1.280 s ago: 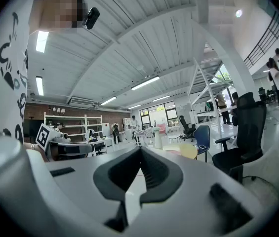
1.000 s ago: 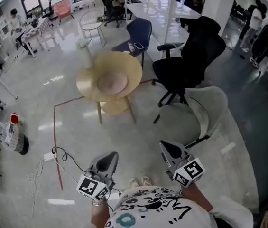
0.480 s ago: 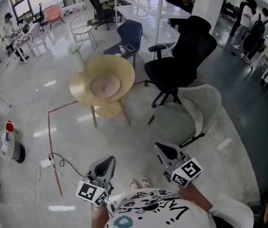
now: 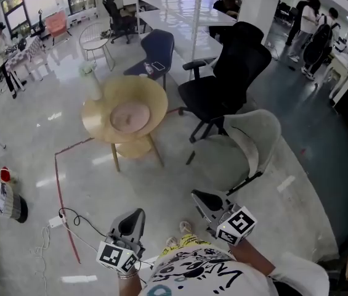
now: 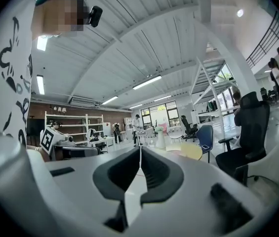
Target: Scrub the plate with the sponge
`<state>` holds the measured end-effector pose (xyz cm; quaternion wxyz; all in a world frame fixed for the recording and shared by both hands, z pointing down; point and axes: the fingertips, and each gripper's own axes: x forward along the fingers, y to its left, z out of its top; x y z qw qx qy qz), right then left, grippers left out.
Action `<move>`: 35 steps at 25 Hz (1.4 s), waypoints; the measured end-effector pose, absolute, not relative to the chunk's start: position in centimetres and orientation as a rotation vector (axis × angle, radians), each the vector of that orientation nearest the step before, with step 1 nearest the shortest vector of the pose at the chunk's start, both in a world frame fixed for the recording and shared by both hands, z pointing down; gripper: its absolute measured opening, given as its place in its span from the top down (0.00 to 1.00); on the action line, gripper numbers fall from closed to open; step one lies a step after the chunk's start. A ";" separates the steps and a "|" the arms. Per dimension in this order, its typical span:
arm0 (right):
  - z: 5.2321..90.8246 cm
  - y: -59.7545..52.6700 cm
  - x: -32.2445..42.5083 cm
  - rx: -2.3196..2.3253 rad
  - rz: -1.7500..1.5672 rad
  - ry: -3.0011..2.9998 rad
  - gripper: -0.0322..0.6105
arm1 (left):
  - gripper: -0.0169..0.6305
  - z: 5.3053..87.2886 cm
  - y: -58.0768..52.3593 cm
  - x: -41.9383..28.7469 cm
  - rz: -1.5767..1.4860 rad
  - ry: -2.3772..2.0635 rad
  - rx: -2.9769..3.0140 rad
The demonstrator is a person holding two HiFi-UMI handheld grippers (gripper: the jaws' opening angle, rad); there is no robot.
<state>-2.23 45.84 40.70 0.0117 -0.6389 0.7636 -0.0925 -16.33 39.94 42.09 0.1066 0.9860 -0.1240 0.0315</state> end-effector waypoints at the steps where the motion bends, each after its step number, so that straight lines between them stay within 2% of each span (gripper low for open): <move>1: 40.7 45.6 -2.3 -1.994 -0.289 2.382 0.91 | 0.95 42.2 39.8 -16.5 0.097 -0.362 2.899; 9: 41.2 39.9 -0.7 -1.965 -0.291 2.405 0.91 | 0.95 43.0 35.0 -15.4 0.114 -0.412 2.885; 24: 41.0 21.9 8.7 -1.794 -0.279 2.503 0.91 | 0.95 42.7 17.4 -6.6 0.109 -0.611 2.848; 35: 42.9 13.4 10.9 -1.692 -0.358 2.589 0.91 | 0.95 44.1 10.1 -4.9 0.162 -0.730 2.790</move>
